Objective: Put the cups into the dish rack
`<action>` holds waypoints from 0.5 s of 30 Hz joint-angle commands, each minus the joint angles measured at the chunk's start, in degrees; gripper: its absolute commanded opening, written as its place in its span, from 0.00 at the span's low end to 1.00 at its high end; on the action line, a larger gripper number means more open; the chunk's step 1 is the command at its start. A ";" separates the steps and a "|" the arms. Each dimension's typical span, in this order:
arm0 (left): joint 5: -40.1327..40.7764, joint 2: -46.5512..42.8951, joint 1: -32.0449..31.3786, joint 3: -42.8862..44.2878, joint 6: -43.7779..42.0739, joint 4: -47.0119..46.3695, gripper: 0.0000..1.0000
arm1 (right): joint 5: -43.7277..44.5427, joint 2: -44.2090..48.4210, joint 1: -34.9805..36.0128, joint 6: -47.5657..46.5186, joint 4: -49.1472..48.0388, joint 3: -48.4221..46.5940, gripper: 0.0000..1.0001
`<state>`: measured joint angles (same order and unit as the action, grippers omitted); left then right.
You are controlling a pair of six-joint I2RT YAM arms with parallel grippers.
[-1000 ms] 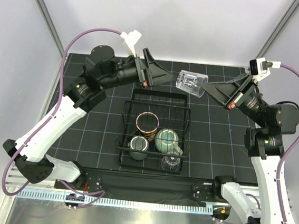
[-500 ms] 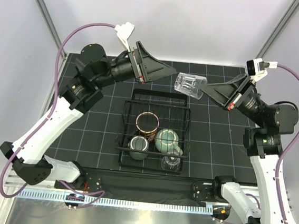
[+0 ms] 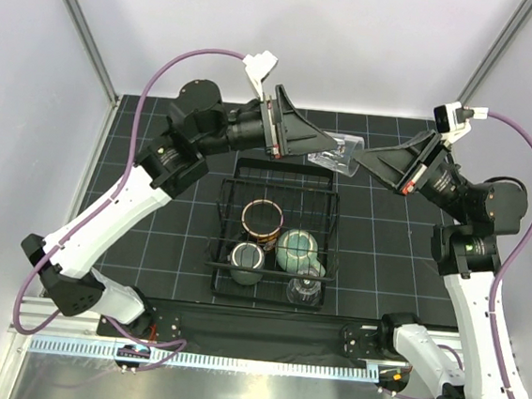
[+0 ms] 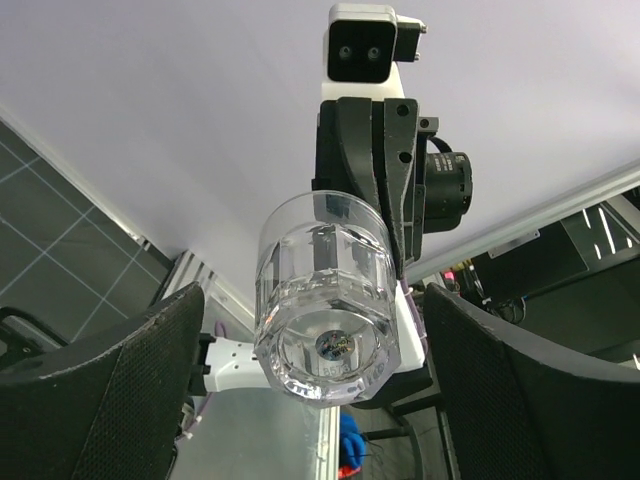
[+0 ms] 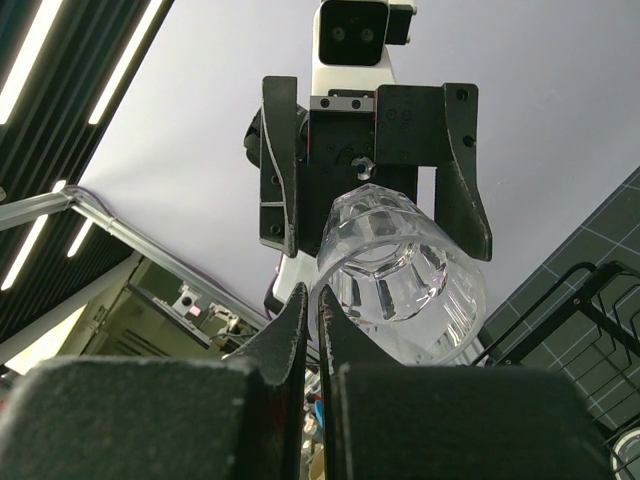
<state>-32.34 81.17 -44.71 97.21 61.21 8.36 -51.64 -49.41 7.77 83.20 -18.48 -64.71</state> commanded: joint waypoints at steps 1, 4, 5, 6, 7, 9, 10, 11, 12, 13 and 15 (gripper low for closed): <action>-2.11 -0.04 -0.82 3.34 0.40 -2.91 0.86 | -0.39 0.54 0.40 0.39 -2.97 -1.12 0.04; -2.38 -0.04 -0.82 3.25 0.75 -2.65 0.80 | -0.22 0.80 0.23 0.39 -2.79 -0.68 0.04; -2.55 -0.04 -0.91 3.16 0.84 -2.56 0.78 | -0.04 0.89 0.31 0.39 -2.88 -0.51 0.04; -2.82 -0.04 -0.82 3.16 1.01 -2.47 0.71 | -0.04 0.89 0.40 0.47 -2.88 -0.16 0.04; -2.99 0.04 -0.91 3.16 1.54 -2.30 0.65 | -0.04 1.07 0.40 0.30 -2.88 0.02 0.04; -3.34 0.13 -0.99 3.16 2.07 -2.21 0.36 | -0.13 1.15 0.32 0.04 -2.79 0.37 0.04; -3.35 0.13 -0.99 3.16 2.16 -1.86 0.21 | -0.13 1.16 0.40 -0.31 -2.70 0.28 0.04; -3.17 0.05 -0.99 3.42 1.98 -0.12 0.10 | -0.39 1.16 0.32 -0.84 -0.96 0.11 0.05; -2.56 0.13 -0.99 4.21 1.46 1.29 0.00 | -0.57 0.98 0.32 -3.54 0.88 -0.85 0.10; -2.03 -0.04 -0.99 4.65 0.76 2.87 0.00 | -0.57 1.07 0.32 -5.40 3.25 -1.73 0.20; -0.54 -0.13 -0.99 6.40 -2.66 10.60 0.00 | 0.13 0.98 0.32 -13.45 14.40 -5.58 0.49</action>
<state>-33.56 81.76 -45.36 99.42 61.98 12.53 -51.62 -48.77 7.81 79.05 -13.61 -65.28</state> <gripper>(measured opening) 0.492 0.435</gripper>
